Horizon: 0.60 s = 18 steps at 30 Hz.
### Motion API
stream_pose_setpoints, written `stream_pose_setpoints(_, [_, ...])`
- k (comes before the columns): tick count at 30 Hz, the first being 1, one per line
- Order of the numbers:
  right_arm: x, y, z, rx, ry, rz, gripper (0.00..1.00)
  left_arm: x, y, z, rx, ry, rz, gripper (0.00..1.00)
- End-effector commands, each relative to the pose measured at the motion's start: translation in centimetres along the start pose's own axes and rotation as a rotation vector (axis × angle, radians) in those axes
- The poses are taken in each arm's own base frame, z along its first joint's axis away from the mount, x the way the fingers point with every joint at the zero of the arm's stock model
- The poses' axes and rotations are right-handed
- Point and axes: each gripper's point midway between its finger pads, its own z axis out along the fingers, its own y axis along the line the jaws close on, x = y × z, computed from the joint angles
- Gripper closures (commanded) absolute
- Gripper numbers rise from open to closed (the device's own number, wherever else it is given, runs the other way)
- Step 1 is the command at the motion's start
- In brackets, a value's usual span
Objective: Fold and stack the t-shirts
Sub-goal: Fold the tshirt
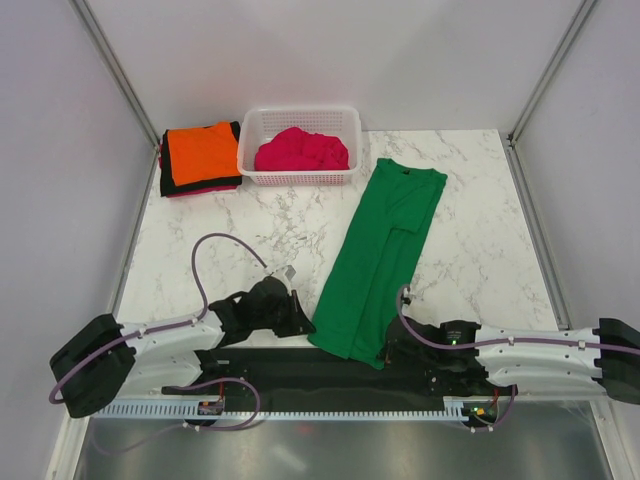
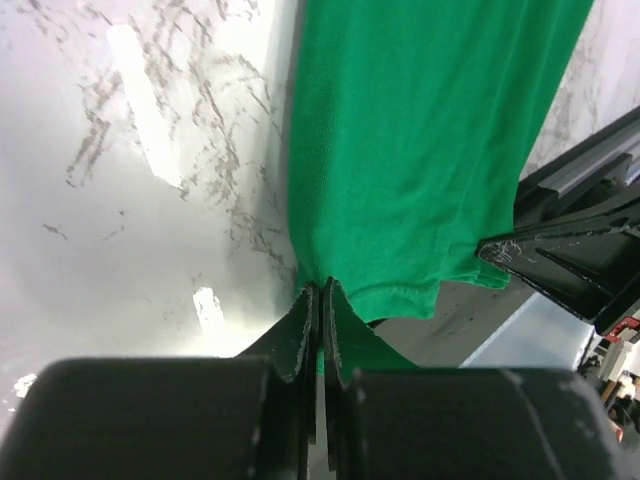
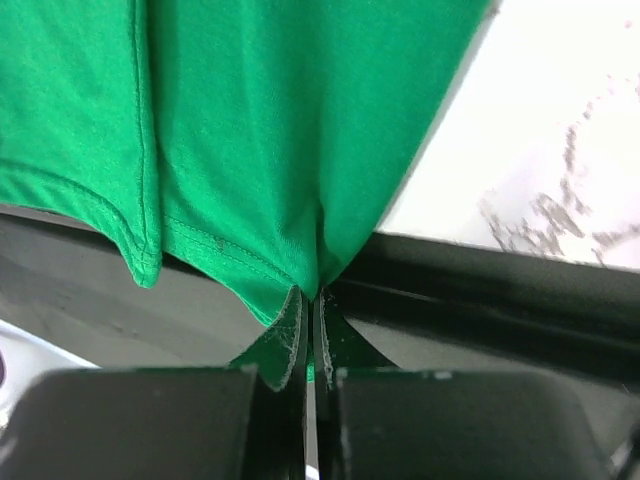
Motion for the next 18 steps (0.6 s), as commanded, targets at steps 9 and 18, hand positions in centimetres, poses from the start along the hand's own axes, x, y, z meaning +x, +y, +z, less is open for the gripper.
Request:
stream_pose_setpoints(9, [-5.8,5.5,-6.5,-0.031,-0.214,-0.023,1.00,-6.0,-6.9,-4.6,0.009,-0.124,0.069,0.98])
stream_pose_setpoints(18, [-13.9,4.4,-7.4,0.109,-0.336,0.024,1.00,-12.6,-10.1,-2.2,-0.039,-0.143,0.110,0.98])
